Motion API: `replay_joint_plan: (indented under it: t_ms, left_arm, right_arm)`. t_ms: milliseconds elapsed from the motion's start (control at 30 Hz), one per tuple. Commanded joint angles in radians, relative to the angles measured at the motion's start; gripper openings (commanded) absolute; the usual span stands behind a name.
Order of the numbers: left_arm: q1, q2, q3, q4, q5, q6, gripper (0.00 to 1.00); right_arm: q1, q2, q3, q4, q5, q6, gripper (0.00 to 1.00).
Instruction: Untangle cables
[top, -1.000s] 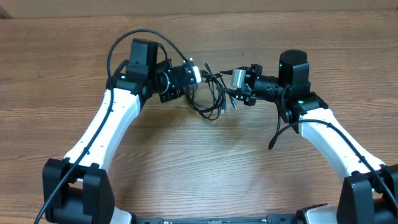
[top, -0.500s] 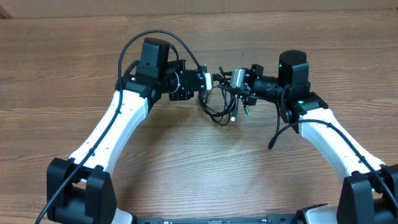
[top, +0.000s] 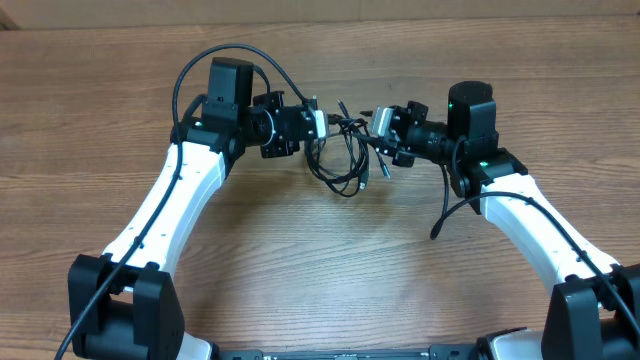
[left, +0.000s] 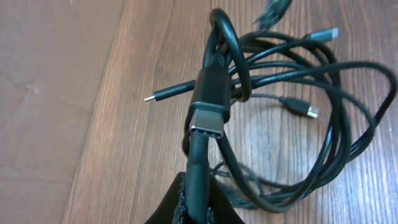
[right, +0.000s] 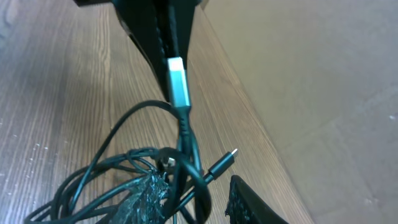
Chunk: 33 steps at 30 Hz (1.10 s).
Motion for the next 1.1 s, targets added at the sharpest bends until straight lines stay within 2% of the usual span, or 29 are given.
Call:
replay_joint_plan:
  t_ms: [0, 133, 300, 400, 1067]
  left_arm:
    - [-0.006, 0.008, 0.008, 0.004, 0.064, 0.011, 0.04]
    - [-0.011, 0.008, 0.008, -0.001, 0.063, 0.027, 0.04]
    - [-0.015, 0.008, 0.008, 0.0, 0.058, 0.035, 0.04]
    - [-0.015, 0.008, 0.008, -0.001, 0.052, 0.034, 0.04]
    - [-0.029, 0.008, 0.008, 0.003, 0.053, 0.033, 0.04]
  right_arm:
    - [-0.002, -0.02, 0.012, 0.003, 0.031, -0.023, 0.34]
    - [-0.002, -0.02, 0.012, 0.002, 0.027, -0.023, 0.32]
    - [-0.002, -0.02, 0.012, 0.002, 0.027, -0.023, 0.19]
    - [-0.002, -0.02, 0.012, 0.002, 0.022, -0.023, 0.16]
    - [-0.002, -0.02, 0.012, -0.048, -0.03, -0.039, 0.04]
